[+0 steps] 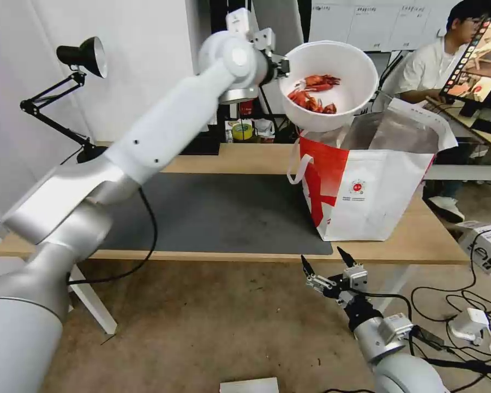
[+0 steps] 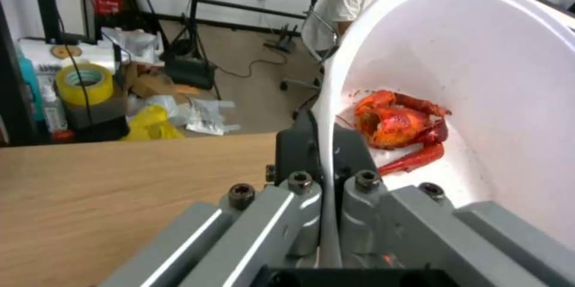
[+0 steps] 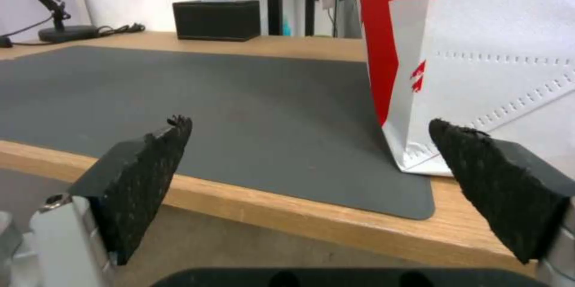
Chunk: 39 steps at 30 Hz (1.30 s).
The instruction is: Pick up the trash from the table and place it into the takeout bag.
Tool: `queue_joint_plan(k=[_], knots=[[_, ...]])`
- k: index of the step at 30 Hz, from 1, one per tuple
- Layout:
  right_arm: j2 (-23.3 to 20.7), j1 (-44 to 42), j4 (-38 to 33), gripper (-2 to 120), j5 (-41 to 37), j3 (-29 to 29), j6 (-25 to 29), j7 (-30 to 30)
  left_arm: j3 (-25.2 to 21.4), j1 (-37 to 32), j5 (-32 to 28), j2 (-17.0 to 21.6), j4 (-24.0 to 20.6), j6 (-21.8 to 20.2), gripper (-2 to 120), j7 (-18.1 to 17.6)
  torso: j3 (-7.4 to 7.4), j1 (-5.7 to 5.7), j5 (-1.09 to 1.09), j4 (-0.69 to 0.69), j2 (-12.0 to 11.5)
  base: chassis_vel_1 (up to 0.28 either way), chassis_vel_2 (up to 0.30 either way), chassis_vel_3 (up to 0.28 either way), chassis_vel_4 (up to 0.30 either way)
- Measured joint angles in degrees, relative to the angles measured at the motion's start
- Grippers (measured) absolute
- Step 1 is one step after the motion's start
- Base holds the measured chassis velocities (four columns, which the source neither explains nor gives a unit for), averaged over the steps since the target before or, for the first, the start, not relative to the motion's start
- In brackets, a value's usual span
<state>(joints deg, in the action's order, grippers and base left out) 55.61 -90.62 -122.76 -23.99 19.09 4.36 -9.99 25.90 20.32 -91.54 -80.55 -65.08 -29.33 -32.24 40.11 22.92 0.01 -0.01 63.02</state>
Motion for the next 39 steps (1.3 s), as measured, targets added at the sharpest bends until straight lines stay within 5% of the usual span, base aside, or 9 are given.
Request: queue_joint_plan(k=[16, 39], knots=[[0.0, 0.0, 0.0, 100, 0.0, 0.0, 0.0, 0.0, 5.0, -3.3, 7.3, -1.6, -1.4, 8.3, 0, 1.1, 0.0, 0.0, -0.01, 0.0, 0.0, 0.0, 0.0, 0.0, 0.0], [0.0, 0.0, 0.0, 100, 0.0, 0.0, 0.0, 0.0, 11.5, -4.3, 9.3, 3.0, -9.5, 10.2, 0, 4.3, 0.0, 0.0, -0.01, 0.01, 0.0, 0.0, 0.0, 0.0, 0.0]])
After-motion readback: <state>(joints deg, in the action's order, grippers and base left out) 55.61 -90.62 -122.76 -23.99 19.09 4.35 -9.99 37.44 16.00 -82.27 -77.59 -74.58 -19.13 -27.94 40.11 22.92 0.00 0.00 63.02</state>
